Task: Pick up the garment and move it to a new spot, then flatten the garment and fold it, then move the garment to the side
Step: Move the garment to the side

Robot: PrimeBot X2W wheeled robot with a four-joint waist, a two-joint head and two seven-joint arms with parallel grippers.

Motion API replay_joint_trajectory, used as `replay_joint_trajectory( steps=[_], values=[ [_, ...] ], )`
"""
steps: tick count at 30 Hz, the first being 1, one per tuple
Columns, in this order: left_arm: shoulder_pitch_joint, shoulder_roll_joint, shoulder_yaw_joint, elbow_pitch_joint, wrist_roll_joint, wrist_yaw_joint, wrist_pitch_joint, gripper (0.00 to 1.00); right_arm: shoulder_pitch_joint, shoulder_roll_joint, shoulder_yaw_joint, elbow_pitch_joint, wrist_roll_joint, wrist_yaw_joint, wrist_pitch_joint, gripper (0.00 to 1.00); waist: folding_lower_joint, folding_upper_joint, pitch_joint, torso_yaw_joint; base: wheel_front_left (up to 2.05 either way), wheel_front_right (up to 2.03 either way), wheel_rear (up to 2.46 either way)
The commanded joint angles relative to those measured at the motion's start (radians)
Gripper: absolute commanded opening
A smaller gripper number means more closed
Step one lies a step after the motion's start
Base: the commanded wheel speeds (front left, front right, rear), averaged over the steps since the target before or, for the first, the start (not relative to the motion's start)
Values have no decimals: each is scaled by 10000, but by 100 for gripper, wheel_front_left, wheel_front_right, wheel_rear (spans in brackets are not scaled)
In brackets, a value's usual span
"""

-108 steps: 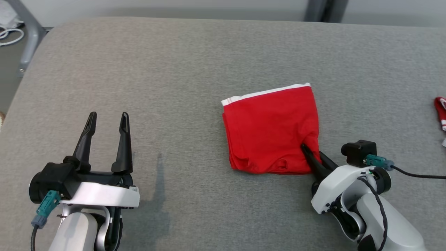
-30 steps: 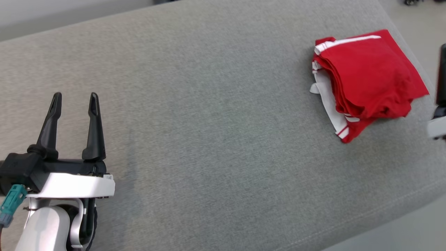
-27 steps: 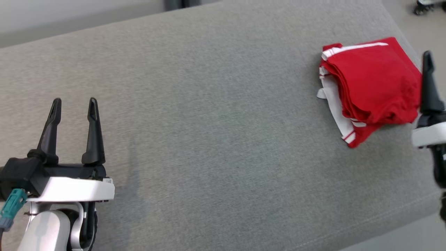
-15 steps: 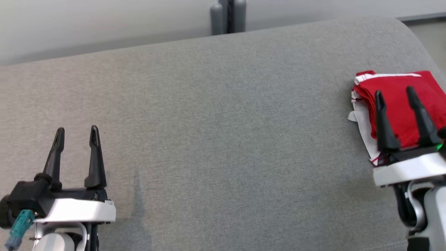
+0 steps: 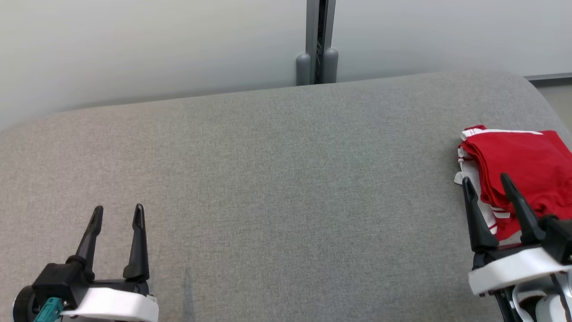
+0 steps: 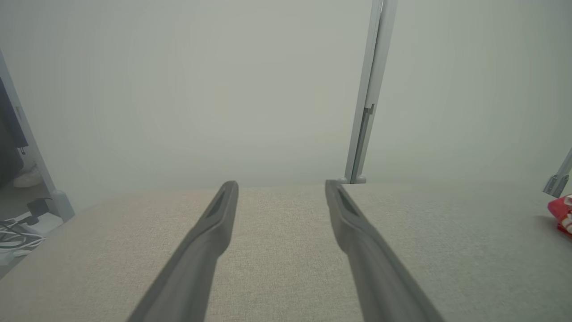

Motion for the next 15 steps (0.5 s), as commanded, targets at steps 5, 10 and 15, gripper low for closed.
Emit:
replay_joint_trajectory(
  steps=[5, 10, 15],
  values=[
    [391, 83, -122, -96, -67, 73, 135, 100, 745, 41, -169, -505, -156, -4, 334, 100, 0, 0, -387, 27, 0, 0, 0],
    [643, 72, -144, -178, -95, 164, 211, 100, 1126, 113, -269, -818, -185, -4, 567, 100, 0, 0, -562, 34, 0, 0, 0],
    [701, 122, -103, -235, -127, 236, 268, 100, 1250, 193, -316, -1036, -219, -4, 691, 100, 0, 0, -579, 67, 0, 0, 0]
  ],
)
